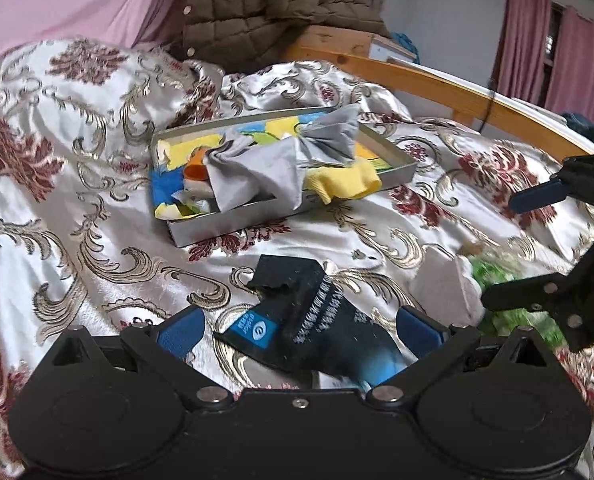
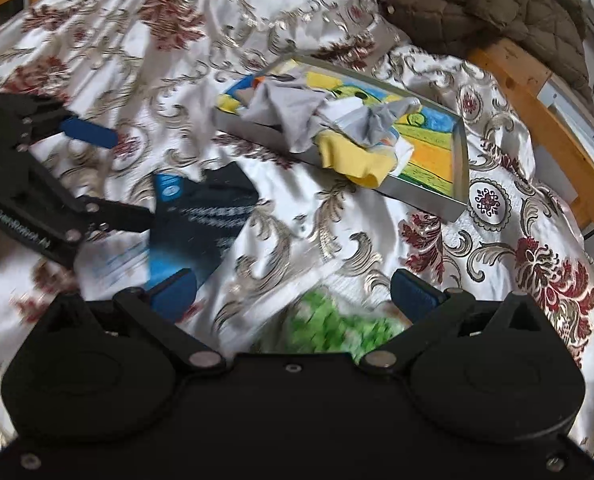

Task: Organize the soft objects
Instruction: 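Lower the left tool to the black pouch while the right tool approaches the white tissue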

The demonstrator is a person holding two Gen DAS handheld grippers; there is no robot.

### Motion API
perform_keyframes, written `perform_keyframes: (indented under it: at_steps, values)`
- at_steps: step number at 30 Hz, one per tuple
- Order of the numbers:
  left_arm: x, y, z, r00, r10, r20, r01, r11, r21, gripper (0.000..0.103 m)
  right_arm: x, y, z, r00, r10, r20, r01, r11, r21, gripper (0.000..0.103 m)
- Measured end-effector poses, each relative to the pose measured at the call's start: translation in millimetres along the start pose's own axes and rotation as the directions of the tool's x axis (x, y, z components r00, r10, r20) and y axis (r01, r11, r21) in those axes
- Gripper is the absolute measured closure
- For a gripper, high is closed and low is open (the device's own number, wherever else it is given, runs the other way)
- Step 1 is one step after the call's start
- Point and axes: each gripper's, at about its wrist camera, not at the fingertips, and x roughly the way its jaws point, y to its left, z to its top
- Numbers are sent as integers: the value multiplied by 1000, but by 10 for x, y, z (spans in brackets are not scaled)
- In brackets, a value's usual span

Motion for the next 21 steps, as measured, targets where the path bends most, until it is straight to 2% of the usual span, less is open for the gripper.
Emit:
perform_keyframes:
  at_steps: [6,10,14,21]
  values:
    - [301,139,109,998,-43,-45,40,998,-50,3,494,-267,471,989,61,-132,-48,994,96,1]
    - [493,164,128,993,-87,-85,84,996,-42,10,875,-404,721,955,122,-272,-82,985,153,1]
    - [614,188,99,987,-121,-106,115,992,-60,15,1120,-507,864,930,129,-344,-72,983,171,2]
    - [770,221,62,975,-163,-149,151,984,-89,26,1382,-560,843,884,112,-454,-51,988,145,22]
